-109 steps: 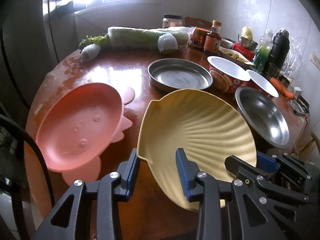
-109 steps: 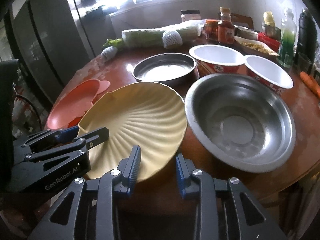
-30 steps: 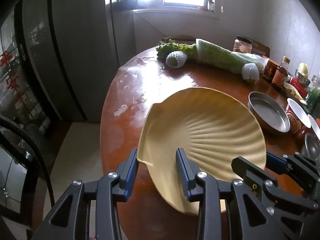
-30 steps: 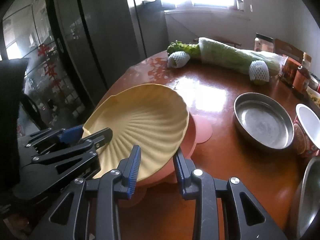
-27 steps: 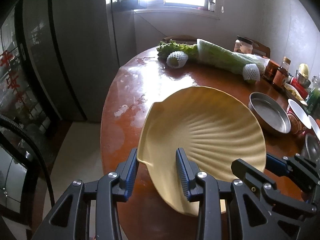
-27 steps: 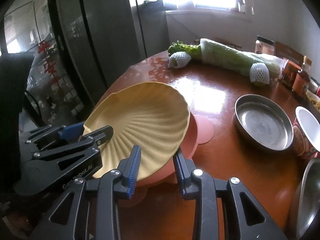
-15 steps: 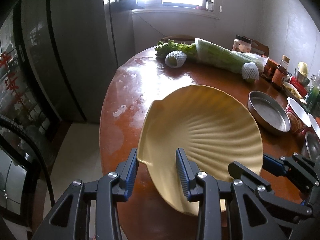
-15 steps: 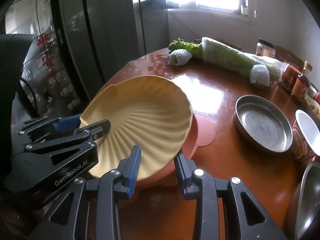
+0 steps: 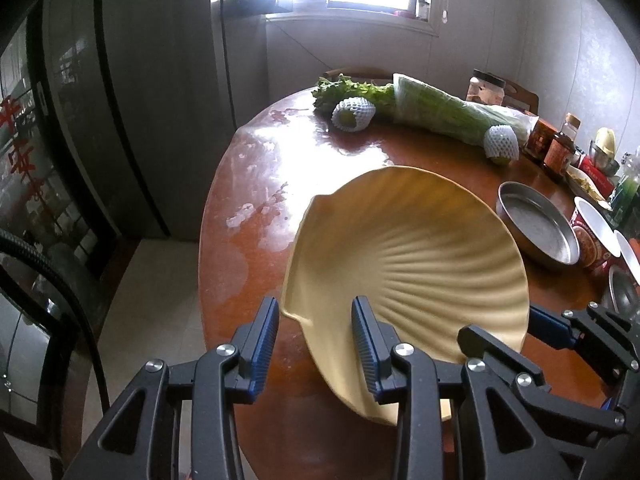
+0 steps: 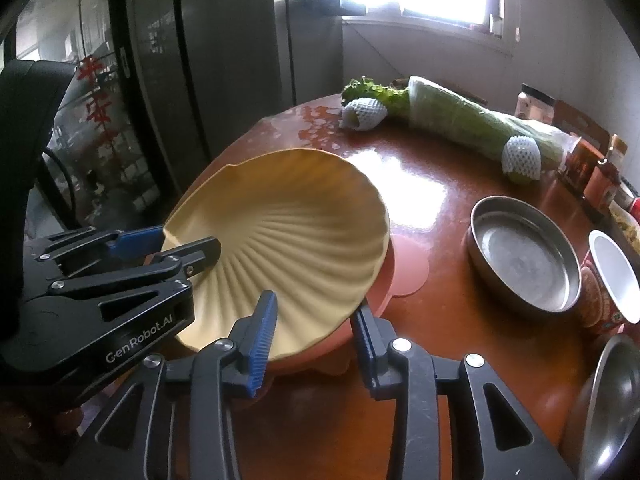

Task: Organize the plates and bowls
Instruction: 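Lower the shell plate onto the pink plate with the left tool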

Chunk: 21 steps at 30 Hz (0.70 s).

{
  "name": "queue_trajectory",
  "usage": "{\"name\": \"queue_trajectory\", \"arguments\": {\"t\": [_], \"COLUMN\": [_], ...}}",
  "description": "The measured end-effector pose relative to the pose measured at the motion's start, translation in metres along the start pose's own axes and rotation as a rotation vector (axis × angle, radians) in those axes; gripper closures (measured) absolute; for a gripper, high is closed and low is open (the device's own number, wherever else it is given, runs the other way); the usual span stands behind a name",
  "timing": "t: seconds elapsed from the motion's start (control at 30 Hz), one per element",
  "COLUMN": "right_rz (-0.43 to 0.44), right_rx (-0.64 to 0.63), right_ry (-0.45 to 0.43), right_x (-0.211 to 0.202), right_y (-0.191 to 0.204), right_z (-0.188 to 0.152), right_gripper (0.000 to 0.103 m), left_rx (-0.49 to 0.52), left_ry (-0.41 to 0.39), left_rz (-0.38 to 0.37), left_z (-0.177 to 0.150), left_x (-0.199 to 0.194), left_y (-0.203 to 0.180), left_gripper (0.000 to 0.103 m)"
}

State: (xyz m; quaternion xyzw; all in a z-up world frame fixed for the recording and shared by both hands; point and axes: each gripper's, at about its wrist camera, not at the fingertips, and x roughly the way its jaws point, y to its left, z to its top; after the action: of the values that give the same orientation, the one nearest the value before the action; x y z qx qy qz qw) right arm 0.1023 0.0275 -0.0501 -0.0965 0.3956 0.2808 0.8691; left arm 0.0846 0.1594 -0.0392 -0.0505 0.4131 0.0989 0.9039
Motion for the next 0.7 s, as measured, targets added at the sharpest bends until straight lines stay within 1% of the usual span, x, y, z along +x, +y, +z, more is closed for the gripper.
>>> {"name": "queue_trajectory", "arguments": {"t": [0.07, 0.4, 0.57, 0.67, 0.7], "right_rz": [-0.017, -0.026, -0.033, -0.032, -0.030], "right_rx": [-0.007, -0.012, -0.014, -0.001, 0.002], "right_ry": [-0.005, -0.001, 0.009, 0.000, -0.005], "right_x": [-0.002, -0.007, -0.009, -0.014, -0.015], "right_y": [0.002, 0.007, 0.006, 0.003, 0.003], "right_z": [0.000, 0.000, -0.002, -0.003, -0.003], "right_gripper": [0.064, 0.063, 0.063, 0.063, 0.063], "left_rx": [-0.003, -0.023, 0.009, 0.025, 0.029], "left_ry": [0.002, -0.006, -0.019, -0.017, -0.015], "left_rz": [-0.004, -0.016, -0.037, -0.053, -0.048], "left_z": [0.000, -0.002, -0.003, -0.003, -0.003], "left_x": [0.001, -0.004, -0.010, -0.012, -0.012], "left_y": [0.002, 0.013, 0.006, 0.000, -0.001], "left_gripper": [0.066, 0.066, 0.066, 0.066, 0.066]}}
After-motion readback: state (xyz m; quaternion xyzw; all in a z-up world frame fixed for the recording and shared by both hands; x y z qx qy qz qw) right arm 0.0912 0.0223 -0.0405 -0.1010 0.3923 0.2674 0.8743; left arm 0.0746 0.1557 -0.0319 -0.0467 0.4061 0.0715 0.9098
